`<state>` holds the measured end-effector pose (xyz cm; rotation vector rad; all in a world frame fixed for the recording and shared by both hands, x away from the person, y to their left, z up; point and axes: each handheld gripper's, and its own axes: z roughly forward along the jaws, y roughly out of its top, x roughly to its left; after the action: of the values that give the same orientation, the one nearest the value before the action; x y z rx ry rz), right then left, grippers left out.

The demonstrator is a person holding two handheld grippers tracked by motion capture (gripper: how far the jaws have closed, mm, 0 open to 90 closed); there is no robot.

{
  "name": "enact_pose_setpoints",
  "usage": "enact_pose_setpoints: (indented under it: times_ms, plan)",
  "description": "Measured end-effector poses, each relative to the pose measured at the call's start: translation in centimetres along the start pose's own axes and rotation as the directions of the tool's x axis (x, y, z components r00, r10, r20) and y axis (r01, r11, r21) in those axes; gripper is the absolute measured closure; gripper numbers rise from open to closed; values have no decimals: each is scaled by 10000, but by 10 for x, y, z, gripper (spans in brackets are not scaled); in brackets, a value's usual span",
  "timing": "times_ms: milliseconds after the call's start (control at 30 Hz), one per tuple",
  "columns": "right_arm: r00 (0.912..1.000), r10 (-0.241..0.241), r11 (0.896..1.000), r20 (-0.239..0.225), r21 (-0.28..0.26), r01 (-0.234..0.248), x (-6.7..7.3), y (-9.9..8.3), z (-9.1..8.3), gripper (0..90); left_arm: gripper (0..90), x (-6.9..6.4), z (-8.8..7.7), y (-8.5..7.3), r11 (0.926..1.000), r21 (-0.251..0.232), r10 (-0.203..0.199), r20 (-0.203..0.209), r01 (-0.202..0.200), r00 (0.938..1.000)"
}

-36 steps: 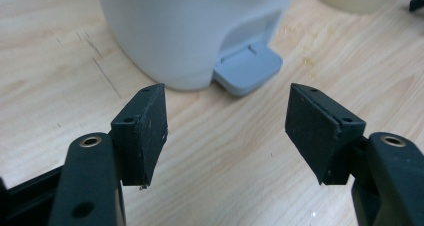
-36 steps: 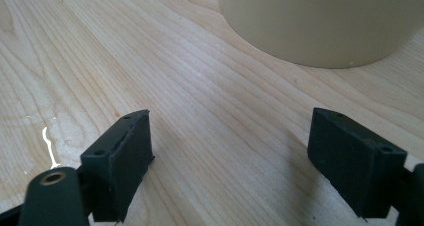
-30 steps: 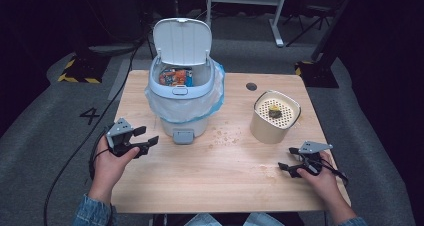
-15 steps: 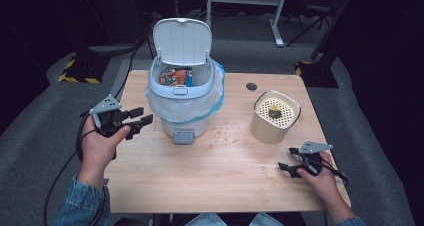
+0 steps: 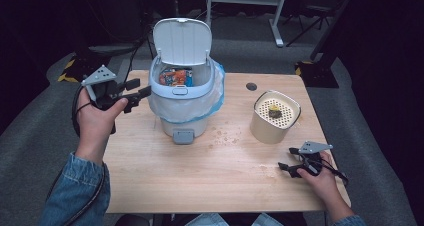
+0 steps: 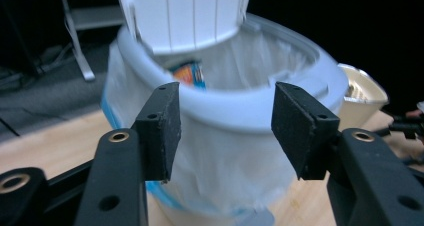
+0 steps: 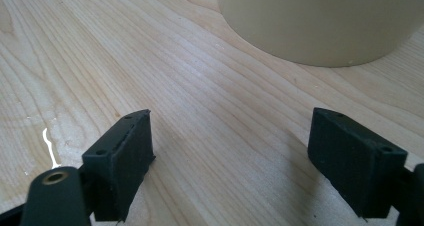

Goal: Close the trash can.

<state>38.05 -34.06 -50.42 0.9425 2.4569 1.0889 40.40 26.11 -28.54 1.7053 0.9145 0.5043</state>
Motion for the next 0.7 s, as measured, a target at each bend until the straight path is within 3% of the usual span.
enact_pose_setpoints:
  times_ms: [267,467,567,700]
  plan:
    - [10000,-2,10000,4,2,2,0,0,0,183,402,8,10,30,9969,-782,105,-225,-122,9997]
    - [10000,5,10000,-16,3,-5,0,0,0,183,408,16,23,40,9971,-762,58,-373,-87,9993]
    - [10000,3,10000,-10,2,-3,0,0,0,182,411,22,31,44,9943,-993,-404,-233,379,9989]
    - [10000,-3,10000,-13,4,3,0,0,0,183,406,26,40,49,9952,-939,-301,-232,278,9993]
